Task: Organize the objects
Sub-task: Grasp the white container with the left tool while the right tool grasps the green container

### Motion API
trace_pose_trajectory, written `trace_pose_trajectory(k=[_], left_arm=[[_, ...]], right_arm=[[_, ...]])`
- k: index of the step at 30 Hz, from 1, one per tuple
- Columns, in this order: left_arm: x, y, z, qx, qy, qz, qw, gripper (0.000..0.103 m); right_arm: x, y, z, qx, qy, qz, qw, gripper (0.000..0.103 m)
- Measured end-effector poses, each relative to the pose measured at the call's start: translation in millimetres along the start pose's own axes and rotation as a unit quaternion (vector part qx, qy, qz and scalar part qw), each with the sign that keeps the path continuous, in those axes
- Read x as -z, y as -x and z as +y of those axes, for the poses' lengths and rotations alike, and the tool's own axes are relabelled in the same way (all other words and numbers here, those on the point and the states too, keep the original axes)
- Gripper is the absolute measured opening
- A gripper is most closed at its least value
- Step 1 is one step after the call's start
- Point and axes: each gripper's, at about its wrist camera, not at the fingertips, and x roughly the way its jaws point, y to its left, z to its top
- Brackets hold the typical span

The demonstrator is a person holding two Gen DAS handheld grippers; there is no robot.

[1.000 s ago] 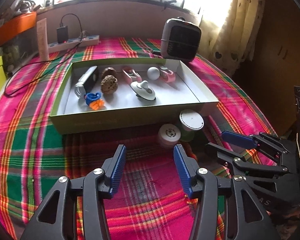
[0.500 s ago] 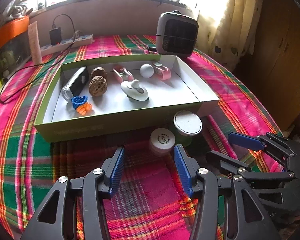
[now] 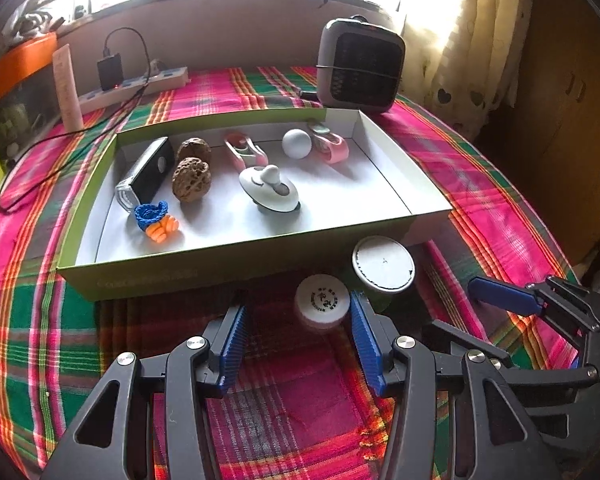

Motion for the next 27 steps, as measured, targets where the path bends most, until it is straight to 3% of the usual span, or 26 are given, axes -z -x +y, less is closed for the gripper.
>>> trace_pose_trajectory(k=[8, 27], left_arm=[[0, 1, 7, -0.012, 0.010, -0.002, 0.9999, 0.027], [13, 17, 43, -0.028, 0.042, -0.008, 0.9987, 0.026]], right_arm=[[0, -2, 3, 0.009, 0.008, 0.002, 1.000, 0.056], [-19, -15, 28, -0.016, 0.022, -0.002, 1.000, 0.056]])
